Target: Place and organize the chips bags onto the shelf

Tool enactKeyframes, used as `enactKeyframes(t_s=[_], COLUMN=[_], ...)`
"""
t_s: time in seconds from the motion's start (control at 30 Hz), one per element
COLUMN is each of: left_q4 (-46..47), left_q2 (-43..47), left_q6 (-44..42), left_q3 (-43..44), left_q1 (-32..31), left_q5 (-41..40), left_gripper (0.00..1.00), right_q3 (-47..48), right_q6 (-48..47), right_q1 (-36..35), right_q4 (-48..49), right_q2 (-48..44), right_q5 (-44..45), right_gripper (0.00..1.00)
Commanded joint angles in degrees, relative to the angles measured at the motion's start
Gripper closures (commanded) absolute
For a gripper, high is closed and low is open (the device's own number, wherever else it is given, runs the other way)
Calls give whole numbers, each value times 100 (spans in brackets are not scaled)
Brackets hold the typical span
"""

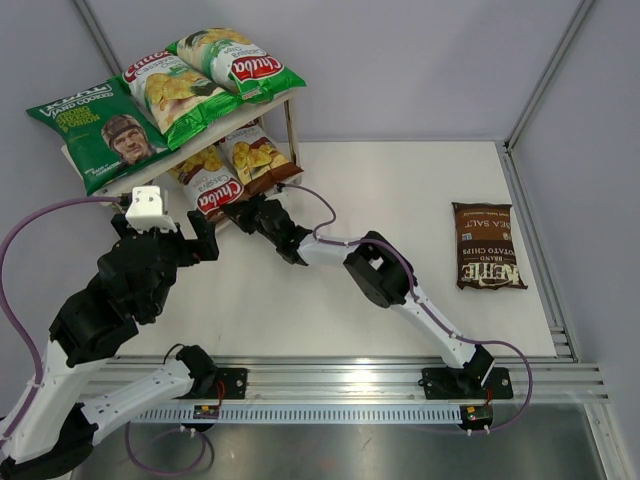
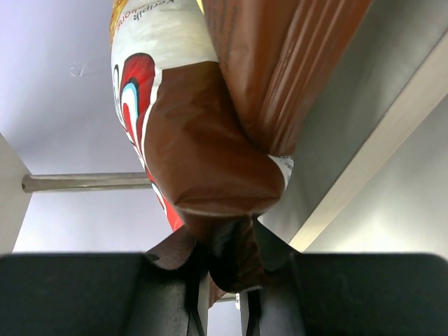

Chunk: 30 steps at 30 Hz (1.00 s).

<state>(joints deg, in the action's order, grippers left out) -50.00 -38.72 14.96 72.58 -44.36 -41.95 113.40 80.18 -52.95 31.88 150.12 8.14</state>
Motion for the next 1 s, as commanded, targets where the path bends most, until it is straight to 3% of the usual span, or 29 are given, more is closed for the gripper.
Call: enactKeyframes(t_s=[0.0,0.17,0.43,0.67,0.83,0.9,0.97], left_q4=[245,262,262,271,271,271,271], left_q2=[22,5,13,-13,-48,-57,-66], left_q6=[-99,-107,-116,-116,-116,-107,-108], left_q3=[-42,-51,-51,-51,-77,-77,-68], left_q1=[33,41,112,182,217,226,243], left_q5=[144,161,179,205,188,196,205], left_gripper=[1,1,1,1,1,1,1], right_q3=[-46,-319,-696,-1101,-1312,-1548,-1891], right_q6=[138,112,-55,-178,-266,-293,-354], right_q1=[153,215,197,188,188,188,188], right_q4=[196,336,486,635,811,890,1100], right_q2=[-10,-132,-413,-774,-958,-1134,-1344], right_q5=[399,303,100,-40,-251,-260,-252], right_gripper=[79,75,48,36,18,1,0])
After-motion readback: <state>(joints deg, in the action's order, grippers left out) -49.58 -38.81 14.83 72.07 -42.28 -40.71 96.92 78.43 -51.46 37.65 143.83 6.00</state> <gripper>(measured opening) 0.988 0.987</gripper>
